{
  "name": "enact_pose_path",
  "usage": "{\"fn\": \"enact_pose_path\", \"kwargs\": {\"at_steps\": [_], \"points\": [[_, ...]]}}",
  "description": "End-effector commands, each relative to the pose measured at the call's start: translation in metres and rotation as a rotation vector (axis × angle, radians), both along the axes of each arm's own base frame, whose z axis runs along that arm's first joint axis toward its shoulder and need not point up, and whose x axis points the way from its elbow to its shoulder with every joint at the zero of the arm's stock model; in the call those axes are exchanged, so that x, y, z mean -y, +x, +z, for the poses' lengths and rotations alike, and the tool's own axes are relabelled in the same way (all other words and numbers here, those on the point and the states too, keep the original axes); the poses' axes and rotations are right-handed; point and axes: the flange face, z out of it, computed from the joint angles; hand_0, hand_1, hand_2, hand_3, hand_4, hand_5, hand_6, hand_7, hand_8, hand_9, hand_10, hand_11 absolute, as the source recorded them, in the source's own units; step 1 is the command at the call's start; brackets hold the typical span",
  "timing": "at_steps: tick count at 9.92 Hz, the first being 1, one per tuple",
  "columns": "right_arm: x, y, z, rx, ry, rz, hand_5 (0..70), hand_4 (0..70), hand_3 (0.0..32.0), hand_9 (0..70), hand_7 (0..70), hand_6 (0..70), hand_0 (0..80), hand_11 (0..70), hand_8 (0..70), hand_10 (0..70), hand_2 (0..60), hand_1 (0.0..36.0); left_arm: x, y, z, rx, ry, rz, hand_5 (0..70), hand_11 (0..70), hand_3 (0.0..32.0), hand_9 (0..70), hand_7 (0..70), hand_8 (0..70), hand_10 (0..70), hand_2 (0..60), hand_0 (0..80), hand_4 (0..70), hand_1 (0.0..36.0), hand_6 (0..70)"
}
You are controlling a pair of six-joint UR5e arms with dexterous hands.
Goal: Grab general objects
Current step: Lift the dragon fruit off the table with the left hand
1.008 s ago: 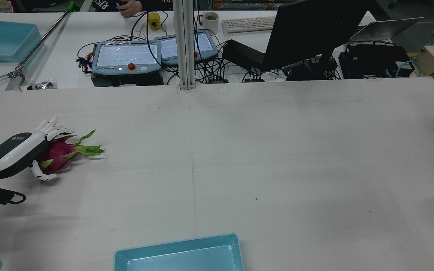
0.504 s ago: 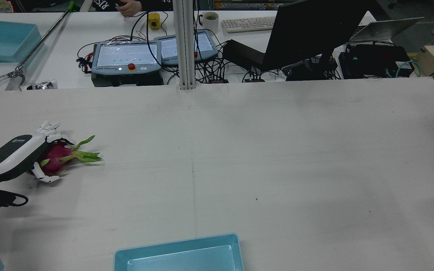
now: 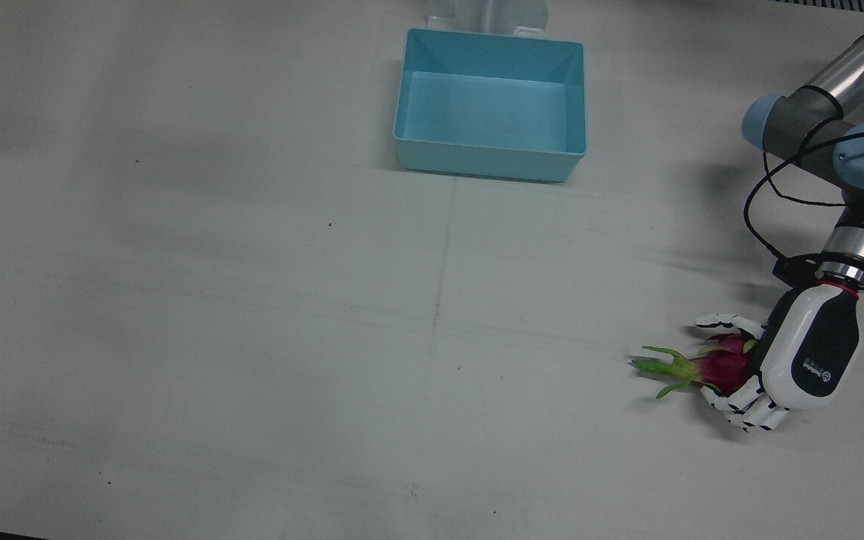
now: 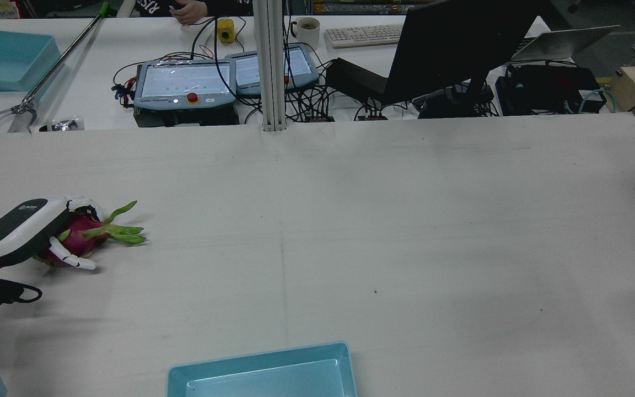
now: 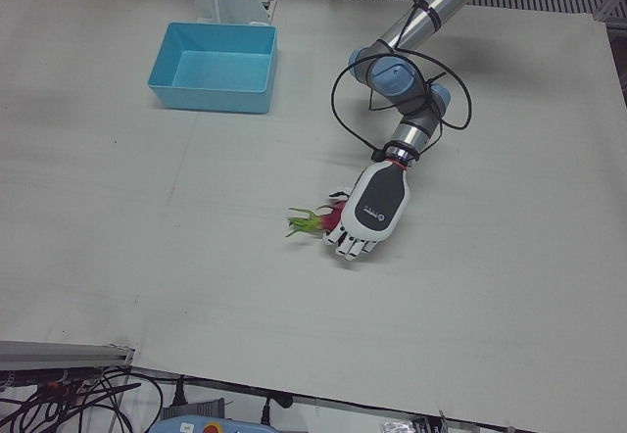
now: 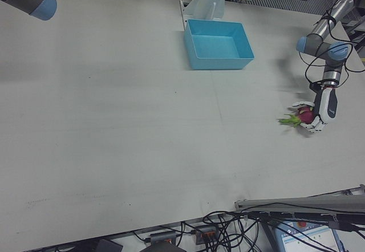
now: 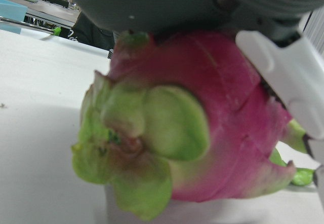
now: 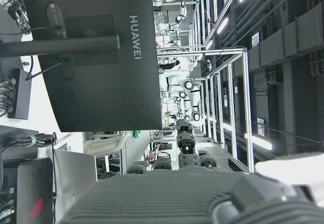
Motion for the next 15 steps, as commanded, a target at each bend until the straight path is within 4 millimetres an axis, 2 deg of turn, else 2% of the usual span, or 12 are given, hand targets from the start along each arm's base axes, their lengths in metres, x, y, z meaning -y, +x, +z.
{"fn": "enact_pose_path", "kwargs": {"at_steps": [1, 2, 3, 6, 7, 8, 9, 11, 12, 15], "points": [[0.0, 0.0, 0.0, 0.0, 0.0, 0.0, 0.0, 0.0, 0.0, 0.0, 0.0, 0.0, 0.0, 0.0, 0.0, 0.0, 0.0, 0.0, 0.001, 0.002, 0.001, -0.001, 0.001, 0.002, 70.0, 70.0, 0.0, 68.3, 70.0, 60.7, 70.0, 17.5, 50.8, 28.0, 7.8, 66.7], [0.0, 0.0, -0.001, 0.0, 0.002, 0.0, 0.0, 0.0, 0.0, 0.0, 0.0, 0.0, 0.0, 0.0, 0.0, 0.0, 0.0, 0.0, 0.001, 0.002, -0.002, -0.005, 0.005, 0.003, 70.0, 70.0, 0.0, 70.0, 70.0, 65.5, 70.0, 17.4, 50.6, 31.3, 6.5, 70.0], [0.0, 0.0, 0.0, 0.0, 0.0, 0.0, 0.0, 0.0, 0.0, 0.0, 0.0, 0.0, 0.0, 0.0, 0.0, 0.0, 0.0, 0.0, 0.001, 0.0, -0.012, -0.01, 0.006, 0.002, 70.0, 70.0, 0.0, 70.0, 70.0, 70.0, 70.0, 17.6, 50.3, 34.6, 5.4, 70.0], [0.0, 0.0, -0.001, 0.0, 0.002, 0.0, 0.0, 0.0, 0.0, 0.0, 0.0, 0.0, 0.0, 0.0, 0.0, 0.0, 0.0, 0.0, -0.005, -0.008, -0.051, -0.02, 0.017, 0.0, 70.0, 70.0, 0.0, 70.0, 70.0, 70.0, 70.0, 16.4, 50.2, 39.9, 3.6, 70.0], [0.0, 0.0, 0.0, 0.0, 0.0, 0.0, 0.0, 0.0, 0.0, 0.0, 0.0, 0.0, 0.0, 0.0, 0.0, 0.0, 0.0, 0.0, -0.005, -0.009, -0.056, -0.026, 0.024, -0.001, 70.0, 70.0, 0.0, 70.0, 70.0, 70.0, 70.0, 16.4, 50.4, 44.6, 2.7, 70.0], [0.0, 0.0, -0.001, 0.0, 0.002, 0.0, 0.0, 0.0, 0.0, 0.0, 0.0, 0.0, 0.0, 0.0, 0.0, 0.0, 0.0, 0.0, -0.006, -0.008, -0.062, -0.039, 0.03, 0.004, 70.0, 70.0, 0.0, 70.0, 70.0, 70.0, 70.0, 17.2, 51.7, 52.9, 2.4, 70.0], [0.0, 0.0, 0.0, 0.0, 0.0, 0.0, 0.0, 0.0, 0.0, 0.0, 0.0, 0.0, 0.0, 0.0, 0.0, 0.0, 0.0, 0.0, -0.008, -0.01, -0.07, -0.049, 0.036, 0.007, 70.0, 70.0, 0.0, 70.0, 70.0, 70.0, 70.0, 19.4, 53.0, 57.0, 3.4, 70.0], [0.0, 0.0, -0.001, 0.0, 0.002, 0.0, 0.0, 0.0, 0.0, 0.0, 0.0, 0.0, 0.0, 0.0, 0.0, 0.0, 0.0, 0.0, -0.007, -0.012, -0.103, -0.076, 0.031, 0.017, 70.0, 70.0, 0.0, 70.0, 70.0, 70.0, 70.0, 37.7, 50.7, 60.2, 4.8, 70.0], [0.0, 0.0, 0.0, 0.0, 0.0, 0.0, 0.0, 0.0, 0.0, 0.0, 0.0, 0.0, 0.0, 0.0, 0.0, 0.0, 0.0, 0.0, -0.004, -0.004, -0.117, -0.101, 0.025, 0.064, 70.0, 70.0, 0.0, 70.0, 70.0, 70.0, 70.0, 43.0, 49.9, 61.7, 4.9, 70.0], [0.0, 0.0, -0.001, 0.0, 0.002, 0.0, 0.0, 0.0, 0.0, 0.0, 0.0, 0.0, 0.0, 0.0, 0.0, 0.0, 0.0, 0.0, 0.002, 0.015, -0.147, -0.169, -0.003, 0.157, 70.0, 70.0, 0.0, 70.0, 70.0, 70.0, 70.0, 49.2, 49.5, 64.5, 5.5, 70.0]]}}
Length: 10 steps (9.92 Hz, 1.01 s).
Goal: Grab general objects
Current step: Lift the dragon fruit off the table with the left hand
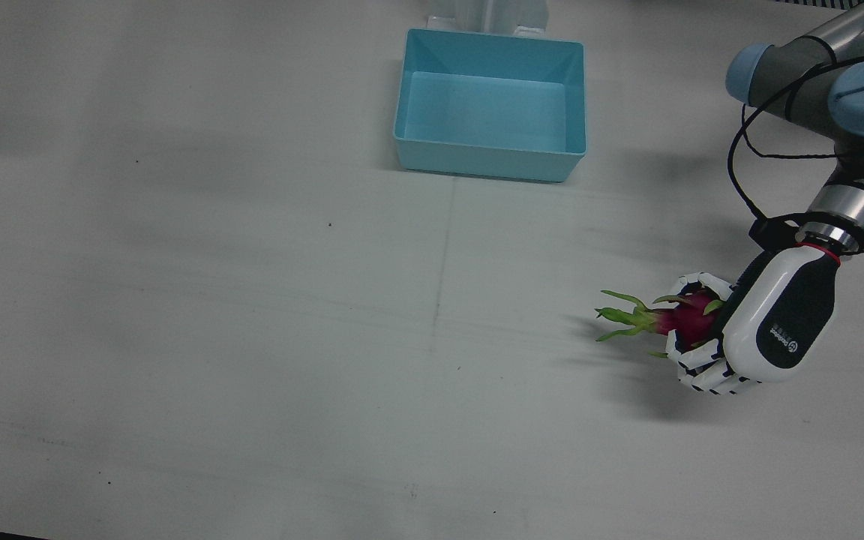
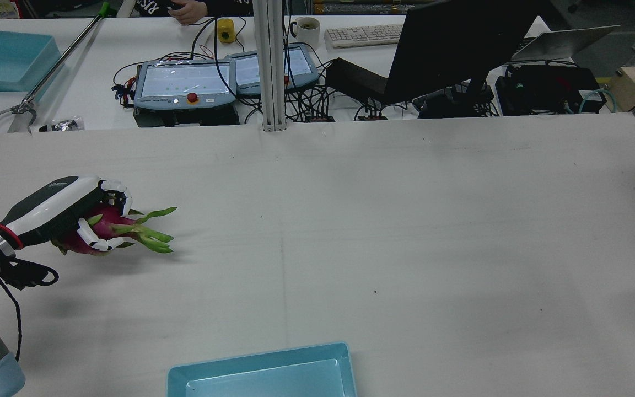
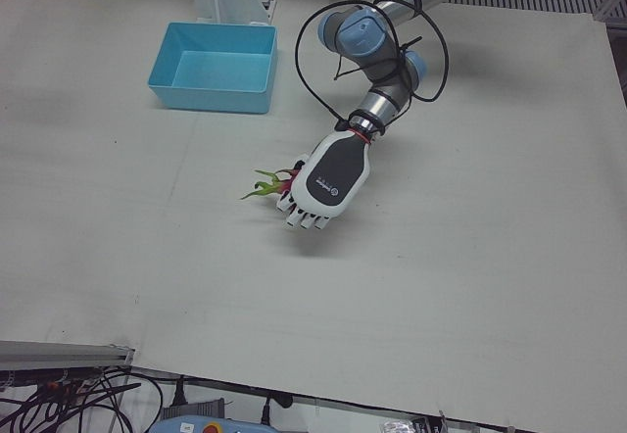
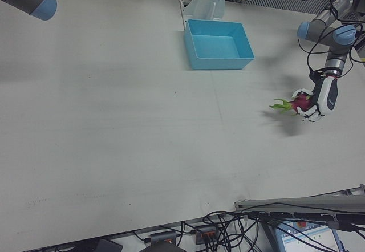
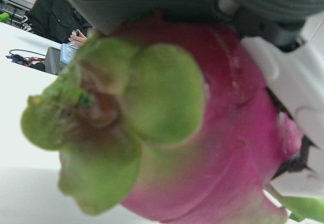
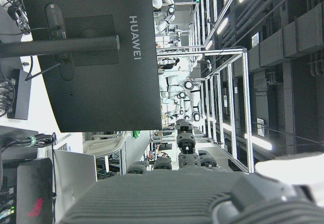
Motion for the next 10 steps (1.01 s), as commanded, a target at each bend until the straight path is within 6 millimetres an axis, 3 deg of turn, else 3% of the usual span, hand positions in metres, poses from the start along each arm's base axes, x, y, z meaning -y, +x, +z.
{"fn": "enact_pose_path", "kwargs": {"at_steps": [1, 6, 10], "points": [[0.0, 0.0, 0.0, 0.0, 0.001, 0.0, 0.0, 0.0, 0.0, 0.0, 0.0, 0.0, 0.0, 0.0, 0.0, 0.0, 0.0, 0.0, 0.006, 0.024, -0.036, -0.102, -0.047, 0.145, 70.0, 70.0, 0.0, 70.0, 70.0, 70.0, 70.0, 50.9, 49.6, 66.6, 5.9, 70.0], [0.0, 0.0, 0.0, 0.0, -0.001, 0.0, 0.0, 0.0, 0.0, 0.0, 0.0, 0.0, 0.0, 0.0, 0.0, 0.0, 0.0, 0.0, 0.049, -0.019, -0.083, -0.351, -0.049, 0.371, 70.0, 70.0, 0.0, 70.0, 70.0, 70.0, 70.0, 55.8, 52.6, 70.0, 9.7, 70.0], [0.0, 0.0, 0.0, 0.0, -0.001, 0.0, 0.0, 0.0, 0.0, 0.0, 0.0, 0.0, 0.0, 0.0, 0.0, 0.0, 0.0, 0.0, 0.045, -0.008, -0.109, -0.48, 0.001, 0.532, 70.0, 70.0, 0.0, 70.0, 70.0, 70.0, 70.0, 60.0, 55.8, 70.0, 13.1, 70.0]]}}
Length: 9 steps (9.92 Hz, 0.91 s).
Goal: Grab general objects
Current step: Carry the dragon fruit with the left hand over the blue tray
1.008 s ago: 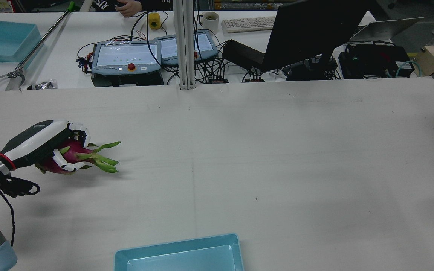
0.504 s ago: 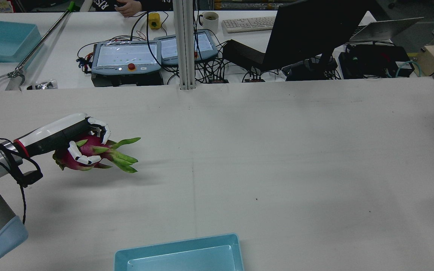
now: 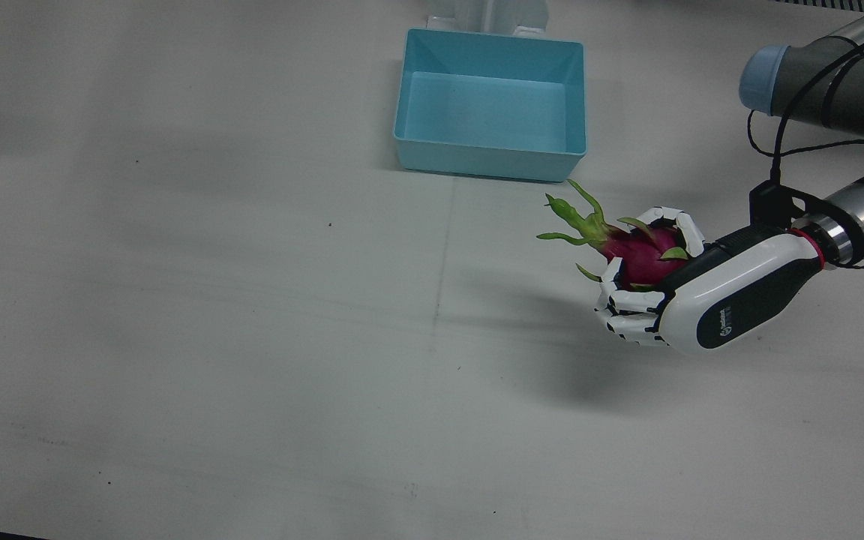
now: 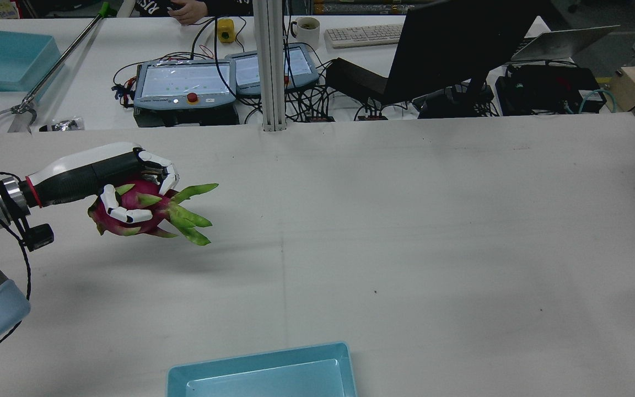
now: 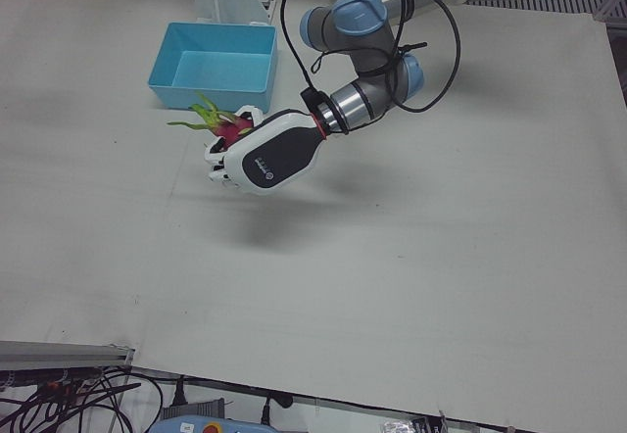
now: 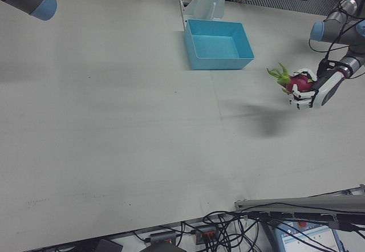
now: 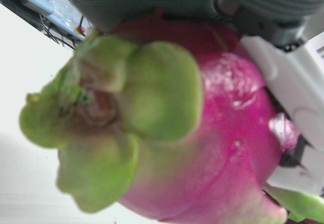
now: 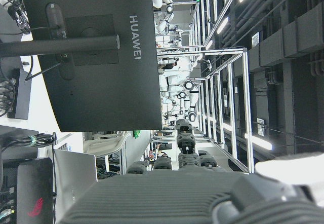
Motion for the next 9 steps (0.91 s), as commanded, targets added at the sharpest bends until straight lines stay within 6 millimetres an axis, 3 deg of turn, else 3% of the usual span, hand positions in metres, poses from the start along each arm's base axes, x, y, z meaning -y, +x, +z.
{"fn": "enact_pose_path", "kwargs": {"at_steps": [1, 2, 4, 6, 9], "points": [[0.0, -0.001, 0.0, 0.0, 0.0, -0.002, 0.0, 0.0, 0.0, 0.0, 0.0, 0.0, 0.0, 0.0, 0.0, 0.0, 0.0, 0.0, -0.002, 0.013, -0.029, -0.068, 0.052, 0.09, 70.0, 70.0, 0.0, 70.0, 70.0, 70.0, 70.0, 60.0, 56.8, 70.0, 14.0, 70.0], [0.0, 0.0, -0.001, 0.0, 0.001, 0.0, 0.0, 0.0, 0.0, 0.0, 0.0, 0.0, 0.0, 0.0, 0.0, 0.0, 0.0, 0.0, -0.007, 0.027, -0.042, -0.081, 0.068, 0.122, 70.0, 70.0, 0.0, 70.0, 70.0, 70.0, 70.0, 60.0, 57.4, 70.0, 14.6, 70.0], [0.0, 0.0, 0.0, 0.0, 0.0, 0.0, 0.0, 0.0, 0.0, 0.0, 0.0, 0.0, 0.0, 0.0, 0.0, 0.0, 0.0, 0.0, -0.037, 0.076, -0.044, -0.092, 0.072, 0.215, 70.0, 70.0, 0.0, 70.0, 70.0, 70.0, 70.0, 60.0, 57.7, 70.0, 14.9, 70.0], [0.0, 0.0, 0.0, 0.0, 0.0, 0.0, 0.0, 0.0, 0.0, 0.0, 0.0, 0.0, 0.0, 0.0, 0.0, 0.0, 0.0, 0.0, -0.067, 0.104, -0.057, -0.108, 0.088, 0.282, 70.0, 70.0, 0.0, 70.0, 70.0, 70.0, 70.0, 60.0, 57.7, 70.0, 15.1, 70.0], [0.0, 0.0, -0.001, 0.0, 0.001, 0.0, 0.0, 0.0, 0.0, 0.0, 0.0, 0.0, 0.0, 0.0, 0.0, 0.0, 0.0, 0.0, -0.106, 0.144, -0.05, -0.107, 0.078, 0.373, 70.0, 70.0, 0.0, 70.0, 70.0, 70.0, 70.0, 60.0, 57.7, 70.0, 15.4, 70.0]]}}
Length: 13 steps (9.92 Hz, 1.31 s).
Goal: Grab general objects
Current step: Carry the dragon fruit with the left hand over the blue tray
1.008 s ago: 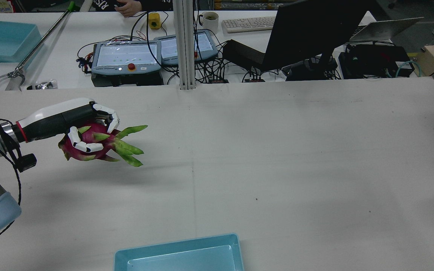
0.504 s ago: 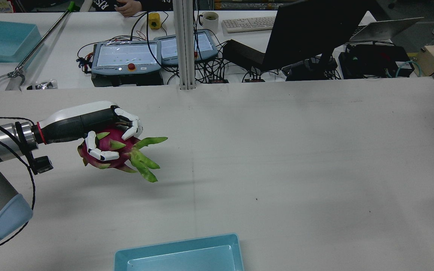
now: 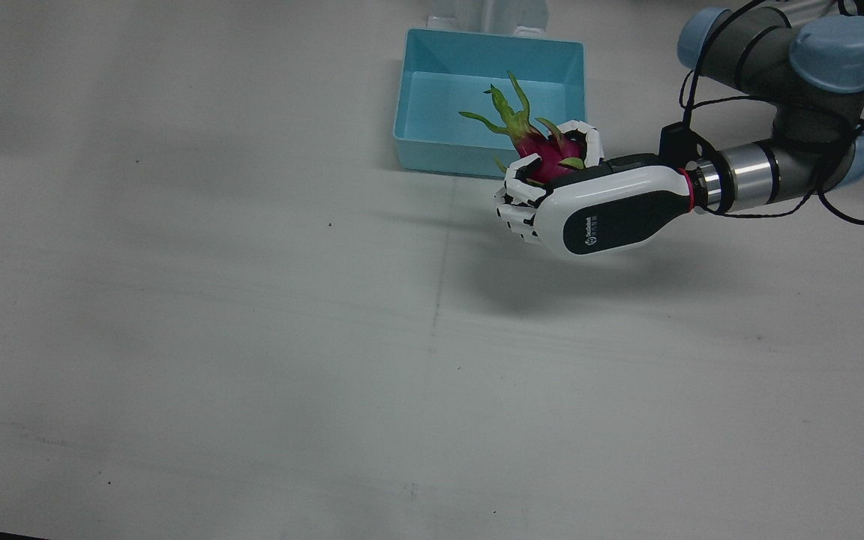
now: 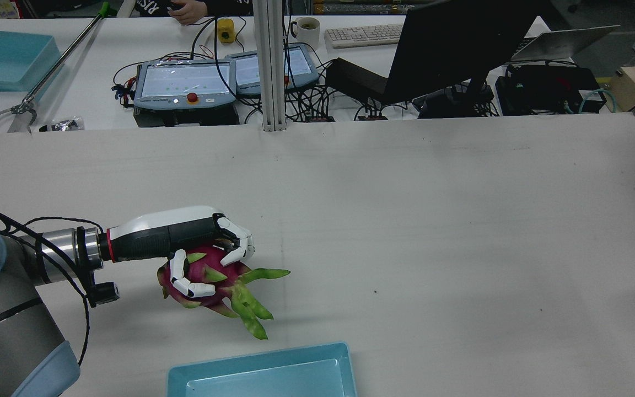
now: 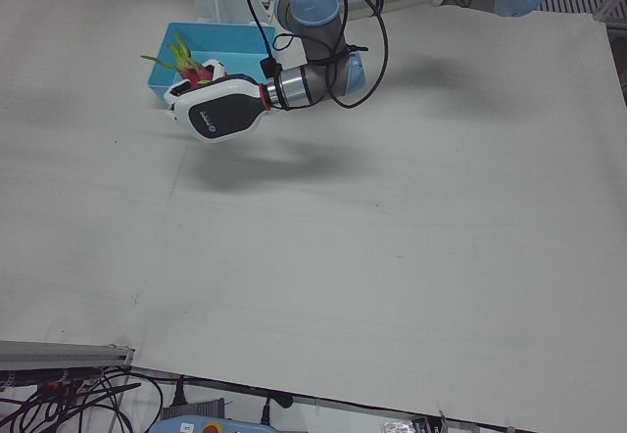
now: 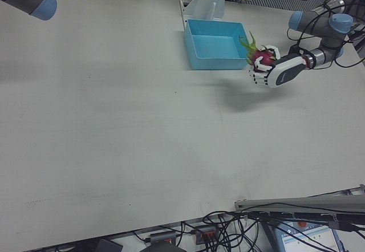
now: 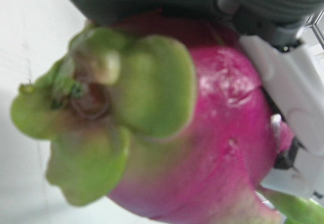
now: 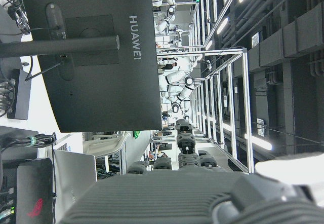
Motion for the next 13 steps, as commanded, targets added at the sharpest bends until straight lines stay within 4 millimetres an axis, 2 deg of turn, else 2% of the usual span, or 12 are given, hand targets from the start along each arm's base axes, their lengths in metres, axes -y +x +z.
{"fn": "enact_pose_path", "kwargs": {"at_steps": [1, 2, 4, 6, 8, 9, 10, 11, 13], "points": [[0.0, 0.0, 0.0, 0.0, -0.001, 0.0, 0.0, 0.0, 0.0, 0.0, 0.0, 0.0, 0.0, 0.0, 0.0, 0.0, 0.0, 0.0, -0.055, 0.053, 0.011, 0.013, -0.003, 0.121, 70.0, 70.0, 0.0, 70.0, 70.0, 70.0, 70.0, 60.0, 57.5, 70.0, 15.1, 70.0], [0.0, 0.0, 0.0, 0.0, 0.001, 0.0, 0.0, 0.0, 0.0, 0.0, 0.0, 0.0, 0.0, 0.0, 0.0, 0.0, 0.0, 0.0, -0.065, 0.06, 0.015, 0.018, -0.006, 0.141, 70.0, 70.0, 0.0, 70.0, 70.0, 70.0, 70.0, 60.0, 57.1, 70.0, 14.8, 70.0], [0.0, 0.0, 0.0, 0.0, -0.001, 0.0, 0.0, 0.0, 0.0, 0.0, 0.0, 0.0, 0.0, 0.0, 0.0, 0.0, 0.0, 0.0, -0.077, 0.061, 0.023, 0.025, -0.009, 0.159, 70.0, 70.0, 0.0, 70.0, 70.0, 70.0, 70.0, 60.0, 57.4, 70.0, 14.8, 70.0], [0.0, 0.0, 0.0, 0.0, -0.001, 0.0, 0.0, 0.0, 0.0, 0.0, 0.0, 0.0, 0.0, 0.0, 0.0, 0.0, 0.0, 0.0, -0.088, 0.058, 0.019, 0.012, -0.001, 0.174, 70.0, 70.0, 0.0, 70.0, 70.0, 70.0, 70.0, 60.0, 57.2, 70.0, 14.2, 70.0], [0.0, 0.0, 0.0, 0.0, 0.001, 0.0, 0.0, 0.0, 0.0, 0.0, 0.0, 0.0, 0.0, 0.0, 0.0, 0.0, 0.0, 0.0, -0.101, 0.054, 0.003, -0.011, 0.012, 0.192, 70.0, 70.0, 0.0, 70.0, 70.0, 70.0, 70.0, 60.0, 57.8, 70.0, 14.0, 70.0], [0.0, 0.0, 0.0, 0.0, 0.001, 0.0, 0.0, 0.0, 0.0, 0.0, 0.0, 0.0, 0.0, 0.0, 0.0, 0.0, 0.0, 0.0, -0.109, 0.045, -0.011, -0.022, 0.02, 0.195, 70.0, 70.0, 0.0, 70.0, 70.0, 70.0, 70.0, 58.9, 57.9, 70.0, 13.9, 70.0], [0.0, 0.0, 0.0, 0.0, 0.001, 0.0, 0.0, 0.0, 0.0, 0.0, 0.0, 0.0, 0.0, 0.0, 0.0, 0.0, 0.0, 0.0, -0.125, 0.045, -0.025, -0.035, 0.029, 0.219, 70.0, 70.0, 0.0, 70.0, 70.0, 70.0, 70.0, 59.4, 57.8, 70.0, 14.0, 70.0], [0.0, 0.0, 0.0, 0.0, -0.001, 0.0, 0.0, 0.0, 0.0, 0.0, 0.0, 0.0, 0.0, 0.0, 0.0, 0.0, 0.0, 0.0, -0.145, 0.053, -0.031, -0.033, 0.027, 0.258, 70.0, 70.0, 0.0, 70.0, 70.0, 70.0, 70.0, 59.0, 58.3, 70.0, 14.1, 70.0], [0.0, 0.0, 0.0, 0.0, -0.001, 0.0, 0.0, 0.0, 0.0, 0.0, 0.0, 0.0, 0.0, 0.0, 0.0, 0.0, 0.0, 0.0, -0.152, 0.054, -0.036, -0.041, 0.032, 0.27, 70.0, 70.0, 0.0, 70.0, 70.0, 70.0, 70.0, 59.3, 58.8, 70.0, 14.6, 70.0]]}}
